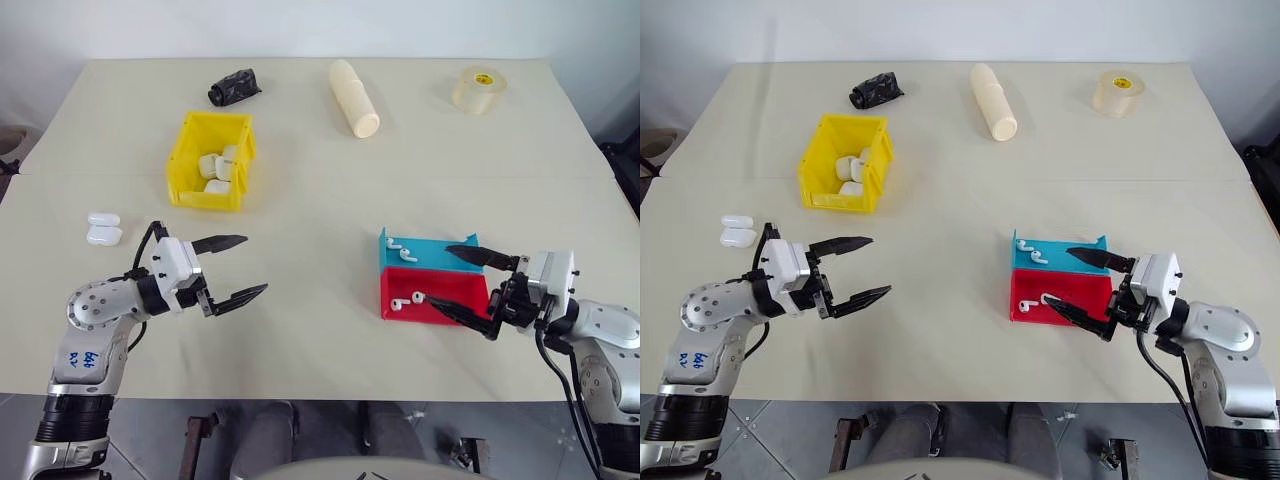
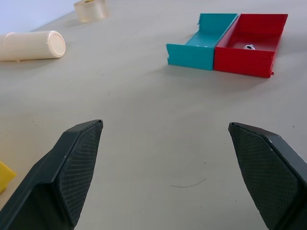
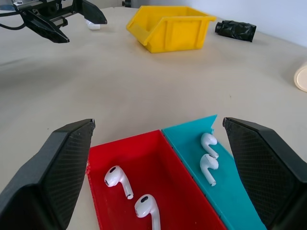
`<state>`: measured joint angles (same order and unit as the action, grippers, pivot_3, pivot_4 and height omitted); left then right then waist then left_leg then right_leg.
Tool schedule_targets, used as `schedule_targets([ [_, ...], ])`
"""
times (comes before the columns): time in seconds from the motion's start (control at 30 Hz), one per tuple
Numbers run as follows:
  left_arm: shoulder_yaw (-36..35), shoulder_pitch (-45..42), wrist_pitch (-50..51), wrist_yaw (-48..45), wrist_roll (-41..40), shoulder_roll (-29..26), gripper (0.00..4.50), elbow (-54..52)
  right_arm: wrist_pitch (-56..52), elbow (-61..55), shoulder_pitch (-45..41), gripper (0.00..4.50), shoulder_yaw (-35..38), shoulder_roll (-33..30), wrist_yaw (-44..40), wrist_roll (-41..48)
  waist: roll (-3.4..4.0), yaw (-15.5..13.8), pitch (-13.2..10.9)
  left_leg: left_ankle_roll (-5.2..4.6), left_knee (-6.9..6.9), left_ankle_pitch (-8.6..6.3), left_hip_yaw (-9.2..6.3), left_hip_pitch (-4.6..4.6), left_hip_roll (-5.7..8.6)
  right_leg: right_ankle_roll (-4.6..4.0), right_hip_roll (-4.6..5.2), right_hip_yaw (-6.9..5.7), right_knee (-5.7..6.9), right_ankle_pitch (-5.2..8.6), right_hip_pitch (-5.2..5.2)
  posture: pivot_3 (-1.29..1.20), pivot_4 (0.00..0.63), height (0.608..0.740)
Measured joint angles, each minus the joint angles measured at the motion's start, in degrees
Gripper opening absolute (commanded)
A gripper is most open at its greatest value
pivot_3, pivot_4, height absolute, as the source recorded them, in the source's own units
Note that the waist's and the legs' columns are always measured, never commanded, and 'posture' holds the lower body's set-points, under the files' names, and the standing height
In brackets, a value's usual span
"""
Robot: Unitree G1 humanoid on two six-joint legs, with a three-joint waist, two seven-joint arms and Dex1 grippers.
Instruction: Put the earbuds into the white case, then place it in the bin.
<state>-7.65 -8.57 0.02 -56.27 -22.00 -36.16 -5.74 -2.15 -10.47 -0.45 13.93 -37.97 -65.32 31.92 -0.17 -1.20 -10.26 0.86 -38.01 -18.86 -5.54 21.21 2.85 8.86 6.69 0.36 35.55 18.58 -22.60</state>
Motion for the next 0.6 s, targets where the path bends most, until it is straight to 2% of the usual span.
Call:
schedule_targets([
  [0.43,-1.64,0.83,0.78,2.81,-0.19,-0.01,4.47,-0.43,0.01,1.60,-1.63,4.50,-1.27,0.44,-0.82,-0.03,0.00,0.10,0.00,0.00,0.00,0.00,0.00,0.00,-0.01,0.00,0.00,0.00,0.00,0.00,-0.01,0.00,0.150,0.740],
  [0.6,-5.06,4.58,1.44,7.91,-0.12,0.62,4.47,-1.88,0.58,3.12,-3.93,4.50,-2.76,0.93,-1.71,-0.10,0.00,0.19,0.00,0.00,0.00,0.00,-0.01,0.00,-0.02,0.00,0.00,0.01,-0.01,0.00,-0.01,0.00,0.150,0.740],
])
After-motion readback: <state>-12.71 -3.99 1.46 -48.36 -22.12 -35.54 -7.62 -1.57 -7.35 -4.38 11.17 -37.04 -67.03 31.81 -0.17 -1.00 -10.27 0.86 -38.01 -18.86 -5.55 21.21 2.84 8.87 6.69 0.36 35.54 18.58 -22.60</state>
